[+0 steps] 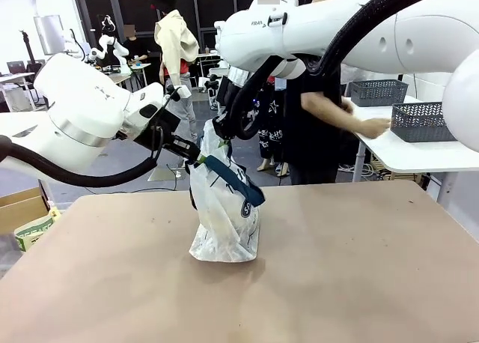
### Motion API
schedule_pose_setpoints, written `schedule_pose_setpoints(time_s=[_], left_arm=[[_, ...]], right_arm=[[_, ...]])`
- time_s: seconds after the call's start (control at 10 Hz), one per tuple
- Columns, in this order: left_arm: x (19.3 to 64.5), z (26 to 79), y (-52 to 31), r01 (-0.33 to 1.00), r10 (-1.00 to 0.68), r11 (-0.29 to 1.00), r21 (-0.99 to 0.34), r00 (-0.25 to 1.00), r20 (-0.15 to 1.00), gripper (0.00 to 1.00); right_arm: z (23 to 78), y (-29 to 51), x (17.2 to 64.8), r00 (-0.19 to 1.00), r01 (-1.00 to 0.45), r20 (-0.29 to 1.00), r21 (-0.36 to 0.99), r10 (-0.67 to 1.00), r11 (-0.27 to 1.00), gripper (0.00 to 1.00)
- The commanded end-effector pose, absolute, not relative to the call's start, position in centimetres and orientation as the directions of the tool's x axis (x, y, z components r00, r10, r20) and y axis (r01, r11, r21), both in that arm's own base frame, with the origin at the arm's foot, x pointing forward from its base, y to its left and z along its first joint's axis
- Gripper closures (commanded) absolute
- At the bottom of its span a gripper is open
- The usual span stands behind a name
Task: Transfer purchased items from the store into the shopping bag.
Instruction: Move the Reusable shopping bag to the right side of the table.
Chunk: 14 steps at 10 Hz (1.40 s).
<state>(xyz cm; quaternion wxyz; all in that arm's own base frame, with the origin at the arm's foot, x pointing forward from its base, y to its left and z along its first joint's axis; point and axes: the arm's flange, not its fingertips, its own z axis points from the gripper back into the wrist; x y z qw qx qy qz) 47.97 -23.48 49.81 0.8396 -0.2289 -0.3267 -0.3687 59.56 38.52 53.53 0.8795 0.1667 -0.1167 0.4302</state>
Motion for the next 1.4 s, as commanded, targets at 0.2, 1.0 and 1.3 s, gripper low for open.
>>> schedule_pose_setpoints(time_s=[0.2,1.0,1.3], left_arm=[[48.5,49.8,-23.4,0.789,-0.429,0.592,-0.166,0.483,0.764,1.00],[48.9,49.3,-23.4,0.883,-0.576,0.459,-0.099,0.380,0.724,1.00],[48.2,49.0,-23.3,0.883,-0.554,0.451,-0.131,0.393,0.734,1.00]], right_arm=[[54.1,38.2,59.3,0.580,-0.812,0.395,0.347,0.712,0.469,1.00],[54.8,39.2,58.9,0.810,-0.584,0.299,0.333,0.504,0.740,1.00],[54.3,38.3,59.5,0.771,-0.636,0.318,0.372,0.551,0.676,1.00]])
